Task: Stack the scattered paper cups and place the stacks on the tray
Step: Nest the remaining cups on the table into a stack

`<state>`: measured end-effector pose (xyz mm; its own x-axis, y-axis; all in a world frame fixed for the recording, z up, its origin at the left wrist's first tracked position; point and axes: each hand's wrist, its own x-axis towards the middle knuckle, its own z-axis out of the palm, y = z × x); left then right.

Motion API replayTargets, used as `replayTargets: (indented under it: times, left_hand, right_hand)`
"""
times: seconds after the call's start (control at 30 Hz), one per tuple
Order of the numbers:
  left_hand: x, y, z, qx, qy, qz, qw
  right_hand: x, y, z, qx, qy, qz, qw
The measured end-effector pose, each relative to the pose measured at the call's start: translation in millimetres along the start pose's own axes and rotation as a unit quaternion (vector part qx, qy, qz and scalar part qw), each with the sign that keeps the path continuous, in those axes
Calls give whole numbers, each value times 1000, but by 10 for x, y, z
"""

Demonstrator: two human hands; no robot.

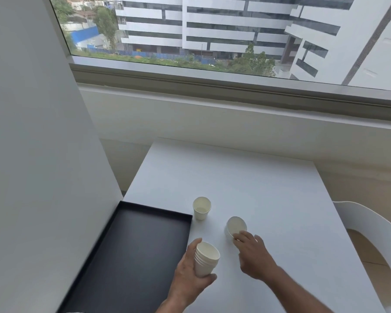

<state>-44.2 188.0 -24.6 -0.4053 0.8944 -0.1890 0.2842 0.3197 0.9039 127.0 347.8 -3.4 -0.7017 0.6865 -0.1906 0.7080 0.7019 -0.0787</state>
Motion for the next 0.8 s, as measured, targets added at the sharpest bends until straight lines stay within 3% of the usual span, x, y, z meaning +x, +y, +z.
replayTargets:
  times: [0.07,0.13,0.2,0.3,0.5,0.63,0.8]
  left_hand:
    - [8,4,0,7,0,-3,1000]
    - [15,1,5,17,0,-3,1000]
    - [19,0,10,25,-3,-3,1000]
    - [26,7,15,28,-6,-5,1000]
    - [68,58,-7,18,-32,-14,999]
    - [116,81,-29,19,-44,5,999]
    - [175,3,-90,20,-8,-3,1000]
  right_hand:
    - [-40,-67,-67,65,149,-18,987]
    - [-85,-121,-120,166,273,-11,948]
    - [-141,-213,-195,290,300,17,909]
    - [-197,-319,-289,376,277,17,884]
    - [-218,-484,-338,412,176,-31,894]
    - [-152,-554,-281,383,98,-60,916]
    - [68,-549,-300,313,88,-61,944]
